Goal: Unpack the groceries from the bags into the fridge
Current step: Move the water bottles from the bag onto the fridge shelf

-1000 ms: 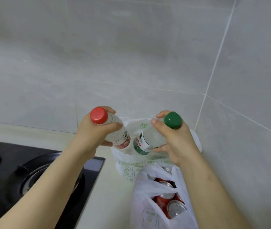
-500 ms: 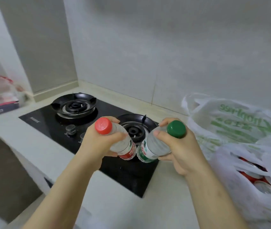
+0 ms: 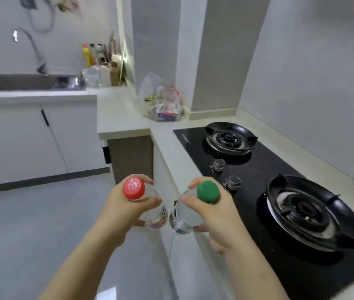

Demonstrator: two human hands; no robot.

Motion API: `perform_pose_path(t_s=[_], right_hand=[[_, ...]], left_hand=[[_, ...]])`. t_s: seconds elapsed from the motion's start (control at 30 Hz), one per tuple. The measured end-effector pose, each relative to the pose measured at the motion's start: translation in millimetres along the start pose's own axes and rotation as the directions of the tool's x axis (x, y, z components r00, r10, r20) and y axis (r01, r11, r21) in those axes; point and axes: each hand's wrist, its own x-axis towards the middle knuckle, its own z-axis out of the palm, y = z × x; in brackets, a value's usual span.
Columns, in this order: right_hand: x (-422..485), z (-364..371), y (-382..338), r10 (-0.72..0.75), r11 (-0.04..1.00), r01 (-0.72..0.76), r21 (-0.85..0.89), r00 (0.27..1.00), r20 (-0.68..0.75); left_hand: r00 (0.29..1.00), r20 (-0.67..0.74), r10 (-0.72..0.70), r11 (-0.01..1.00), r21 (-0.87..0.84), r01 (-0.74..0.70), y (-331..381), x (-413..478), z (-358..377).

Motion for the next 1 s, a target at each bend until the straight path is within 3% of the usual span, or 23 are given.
perform_pose_path(t_s=[0.17, 0.3, 0.43, 0.67, 1.0], right_hand=[[8, 56, 9, 0.049, 0.998, -0.034, -0.056, 0.957, 0.284], [-6, 104, 13, 0.098, 0.994, -0.06, -0.094, 0.866, 0.491], [-39, 158, 18, 0.135, 0.99, -0.072, -0.121, 0.739, 0.66], [-118, 259, 14, 0.126, 0.992, -0.031, -0.125, 0.449, 0.885], [-259, 414, -7, 0.003, 1.0, 0.0, -0.003, 0.162, 0.987]], left_hand=[[0.962, -0.272, -0.021, 0.999, -0.03, 0.014, -12, -36, -54], [0.874, -0.484, -0.044, 0.998, -0.06, 0.017, -25, -82, -94], [0.743, -0.666, -0.062, 0.996, -0.089, 0.003, -35, -139, -134], [0.494, -0.866, -0.084, 0.989, -0.132, -0.062, -41, -248, -209], [0.161, -0.987, -0.021, 0.987, -0.047, -0.156, -37, -388, -335]])
